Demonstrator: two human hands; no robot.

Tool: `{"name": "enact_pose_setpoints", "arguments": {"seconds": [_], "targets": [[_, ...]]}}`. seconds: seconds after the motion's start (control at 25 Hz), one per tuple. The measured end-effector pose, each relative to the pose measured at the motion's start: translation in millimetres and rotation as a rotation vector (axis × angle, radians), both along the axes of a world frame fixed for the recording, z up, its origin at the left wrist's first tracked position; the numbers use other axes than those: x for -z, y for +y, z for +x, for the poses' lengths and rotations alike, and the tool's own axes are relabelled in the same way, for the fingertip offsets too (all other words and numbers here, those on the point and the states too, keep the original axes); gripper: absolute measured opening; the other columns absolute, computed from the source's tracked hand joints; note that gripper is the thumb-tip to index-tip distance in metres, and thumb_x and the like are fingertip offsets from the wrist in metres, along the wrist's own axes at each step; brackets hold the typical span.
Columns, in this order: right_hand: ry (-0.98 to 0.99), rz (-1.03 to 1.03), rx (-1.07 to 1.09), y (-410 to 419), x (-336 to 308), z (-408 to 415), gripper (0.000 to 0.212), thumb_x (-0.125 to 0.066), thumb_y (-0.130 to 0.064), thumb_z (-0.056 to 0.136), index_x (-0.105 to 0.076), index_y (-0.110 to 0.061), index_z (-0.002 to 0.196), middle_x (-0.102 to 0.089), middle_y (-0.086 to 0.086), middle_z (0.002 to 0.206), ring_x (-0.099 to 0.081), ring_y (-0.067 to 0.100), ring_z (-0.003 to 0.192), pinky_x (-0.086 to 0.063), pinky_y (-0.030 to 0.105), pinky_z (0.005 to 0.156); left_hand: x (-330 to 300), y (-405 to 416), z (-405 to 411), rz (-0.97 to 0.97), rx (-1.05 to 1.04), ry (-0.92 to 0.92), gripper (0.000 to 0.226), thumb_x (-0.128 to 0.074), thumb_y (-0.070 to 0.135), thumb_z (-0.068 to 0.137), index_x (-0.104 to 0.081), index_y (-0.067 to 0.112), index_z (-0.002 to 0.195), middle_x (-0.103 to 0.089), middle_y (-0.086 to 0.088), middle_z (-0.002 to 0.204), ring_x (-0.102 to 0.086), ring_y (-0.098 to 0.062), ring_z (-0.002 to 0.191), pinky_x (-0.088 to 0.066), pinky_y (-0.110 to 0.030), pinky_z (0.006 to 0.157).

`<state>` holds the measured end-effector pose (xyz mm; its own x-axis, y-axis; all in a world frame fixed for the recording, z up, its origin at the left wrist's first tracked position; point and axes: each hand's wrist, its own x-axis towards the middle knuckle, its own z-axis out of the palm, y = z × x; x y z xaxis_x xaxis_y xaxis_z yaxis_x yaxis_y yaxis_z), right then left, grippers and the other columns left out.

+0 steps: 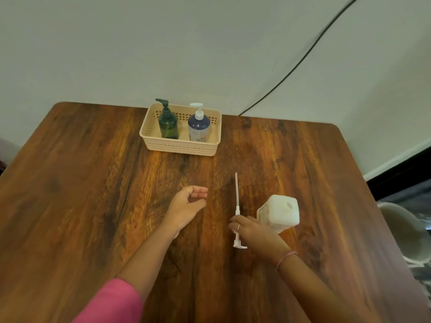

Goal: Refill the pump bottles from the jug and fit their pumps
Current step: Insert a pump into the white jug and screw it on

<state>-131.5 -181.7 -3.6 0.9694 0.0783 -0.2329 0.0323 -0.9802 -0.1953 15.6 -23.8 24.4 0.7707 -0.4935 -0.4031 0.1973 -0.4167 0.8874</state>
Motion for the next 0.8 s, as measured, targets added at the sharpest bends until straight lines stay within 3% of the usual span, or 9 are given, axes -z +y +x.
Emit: {"name": "enact_pose_setpoints", "arguments": {"seconds": [0.16, 0.28, 0.4, 0.48, 0.56, 0.6, 0.72, 0.8], "targets": [[-0.382, 0.439, 0.266, -22, -66, -23, 0.031, -0.069, 0.003, 0.080, -0.067, -0.015, 0.104, -0.063, -0.001, 0.115, -0.062, 0.007, 0.099, -0.040, 0.003, 0.089, -8, -20, -21, 0.031, 0.135, -0.044, 0.035, -0.066, 0.005, 0.081, -0.061, 0.022, 0.111, -0.064, 0.004, 0.106, -0.062, -0.012, 0.098, -0.051, -0.019, 0.077], [-0.548, 0.698, 0.570, -45, -107, -47, 0.023, -0.073, -0.023, 0.082, -0.064, -0.022, 0.103, -0.067, -0.011, 0.103, -0.064, 0.001, 0.088, -0.049, 0.009, 0.072, -16, -52, -47, 0.062, 0.384, -0.013, 0.064, -0.076, 0.013, 0.076, -0.046, 0.019, 0.132, -0.055, -0.002, 0.129, -0.056, -0.014, 0.112, -0.050, -0.023, 0.088], [-0.730, 0.644, 0.652, -66, -121, -58, 0.021, -0.062, -0.036, 0.088, -0.058, -0.023, 0.104, -0.065, -0.020, 0.100, -0.066, 0.005, 0.088, -0.050, 0.010, 0.070, -13, -92, -73, 0.122, 0.597, -0.149, 0.101, -0.082, 0.025, 0.071, -0.018, 0.020, 0.149, -0.027, 0.002, 0.155, -0.030, -0.018, 0.141, -0.031, -0.029, 0.111], [-0.803, 0.677, 0.682, -73, -126, -60, 0.014, -0.055, -0.029, 0.091, -0.056, -0.036, 0.103, -0.063, -0.015, 0.098, -0.065, 0.008, 0.090, -0.050, 0.011, 0.072, -5, -111, -84, 0.070, 0.651, -0.197, 0.113, -0.084, 0.023, 0.069, -0.007, 0.016, 0.151, -0.021, 0.003, 0.156, -0.024, -0.015, 0.141, -0.020, -0.008, 0.105], [-0.824, 0.694, 0.732, -75, -131, -59, 0.024, -0.051, -0.028, 0.094, -0.056, -0.052, 0.093, -0.063, -0.008, 0.096, -0.063, 0.007, 0.085, -0.050, 0.015, 0.070, 4, -124, -88, 0.018, 0.648, -0.210, 0.110, -0.085, 0.016, 0.069, -0.010, 0.013, 0.150, -0.027, 0.001, 0.150, -0.029, -0.011, 0.134, -0.018, 0.009, 0.089], [-0.836, 0.703, 0.767, -76, -135, -58, 0.024, -0.051, -0.028, 0.095, -0.057, -0.050, 0.091, -0.063, -0.004, 0.095, -0.061, 0.006, 0.081, -0.049, 0.016, 0.069, 7, -129, -88, 0.014, 0.615, -0.242, 0.105, -0.085, 0.018, 0.069, -0.016, 0.014, 0.149, -0.031, 0.001, 0.148, -0.033, -0.012, 0.133, -0.022, 0.007, 0.091], [-0.877, 0.807, 0.840, -77, -142, -56, 0.015, -0.050, -0.024, 0.097, -0.055, -0.038, 0.094, -0.061, -0.005, 0.084, -0.058, -0.002, 0.068, -0.049, 0.013, 0.062, 11, -131, -84, 0.050, 0.473, -0.319, 0.090, -0.087, 0.027, 0.065, -0.037, 0.019, 0.139, -0.046, 0.002, 0.137, -0.045, -0.016, 0.126, -0.043, -0.026, 0.103], [-0.896, 0.843, 0.848, -77, -146, -52, 0.011, -0.049, -0.025, 0.097, -0.056, -0.033, 0.099, -0.061, -0.008, 0.079, -0.058, -0.004, 0.064, -0.050, 0.013, 0.060, 10, -122, -79, 0.018, 0.408, -0.281, 0.085, -0.088, 0.024, 0.062, -0.042, 0.020, 0.134, -0.050, 0.005, 0.127, -0.049, -0.014, 0.117, -0.049, -0.027, 0.094]]}}
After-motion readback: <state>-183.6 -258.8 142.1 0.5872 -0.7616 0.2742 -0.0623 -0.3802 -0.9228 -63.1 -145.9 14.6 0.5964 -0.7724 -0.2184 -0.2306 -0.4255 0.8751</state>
